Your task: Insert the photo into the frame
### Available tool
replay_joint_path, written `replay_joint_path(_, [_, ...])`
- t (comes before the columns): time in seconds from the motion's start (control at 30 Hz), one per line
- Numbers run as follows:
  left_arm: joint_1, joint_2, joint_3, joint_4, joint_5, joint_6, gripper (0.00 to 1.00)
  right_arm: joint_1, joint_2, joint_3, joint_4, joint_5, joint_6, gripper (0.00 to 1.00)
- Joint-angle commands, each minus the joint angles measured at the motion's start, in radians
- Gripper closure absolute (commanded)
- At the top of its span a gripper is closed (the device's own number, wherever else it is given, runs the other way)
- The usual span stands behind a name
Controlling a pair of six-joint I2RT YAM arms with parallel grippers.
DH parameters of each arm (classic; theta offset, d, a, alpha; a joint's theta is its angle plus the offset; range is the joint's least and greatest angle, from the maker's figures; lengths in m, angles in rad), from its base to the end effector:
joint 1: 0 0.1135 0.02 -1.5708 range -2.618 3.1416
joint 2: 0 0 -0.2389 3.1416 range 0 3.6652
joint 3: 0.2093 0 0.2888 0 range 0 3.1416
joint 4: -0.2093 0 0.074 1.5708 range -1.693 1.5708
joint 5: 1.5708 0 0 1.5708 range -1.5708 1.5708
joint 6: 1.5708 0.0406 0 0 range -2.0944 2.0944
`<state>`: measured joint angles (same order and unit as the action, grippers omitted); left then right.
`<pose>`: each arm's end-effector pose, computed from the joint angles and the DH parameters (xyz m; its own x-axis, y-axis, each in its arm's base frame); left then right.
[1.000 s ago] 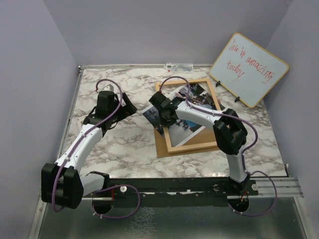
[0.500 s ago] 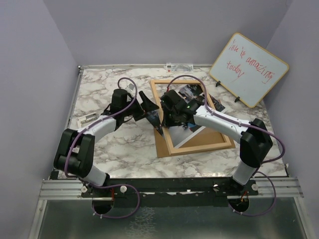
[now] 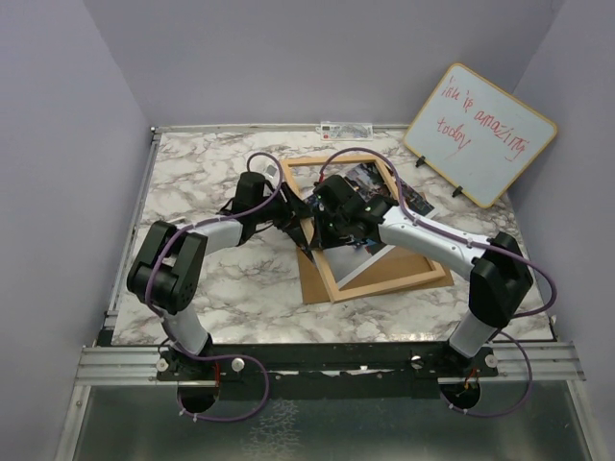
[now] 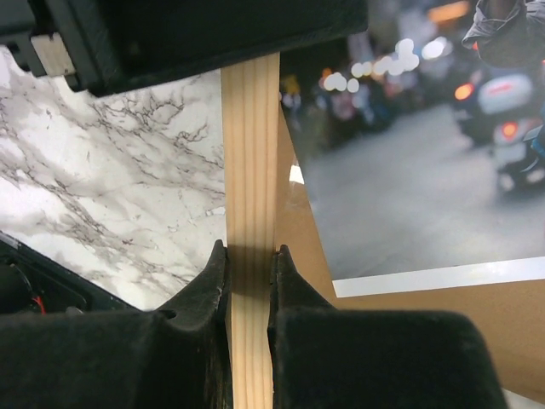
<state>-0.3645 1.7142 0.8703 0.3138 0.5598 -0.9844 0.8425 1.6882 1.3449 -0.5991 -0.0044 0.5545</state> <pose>0.3476 -0.1557 0.1239 -0.8696 -0.4236 -0.2538 0.0105 0.4978 -0.8672 0.2671 0.2998 0.2195 -0.8516 -0.1638 -0.4979 -0.3524 0.8821 0.3125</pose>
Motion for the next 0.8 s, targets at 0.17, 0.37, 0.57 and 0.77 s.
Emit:
replay_joint_path(0.17, [-0.025,-0.043,0.055,0.070,0.036,-0.102,0.87,0.045,0.022,0.159,-0.159,0.136,-0.001,0.74])
replay_joint_path(0.37, [-0.025,-0.115,0.039,0.029,0.000,-0.184,0.94,0.092,0.034,0.198,-0.264,0.318,0.022,0.41])
replay_joint_path(0.57, [-0.024,-0.134,0.178,-0.315,-0.113,-0.110,0.96,0.150,0.081,0.257,-0.343,0.418,0.025,0.39])
replay_joint_path(0.77, [-0.025,-0.131,0.224,-0.412,-0.134,-0.128,0.96,0.189,0.165,0.354,-0.462,0.513,0.067,0.45])
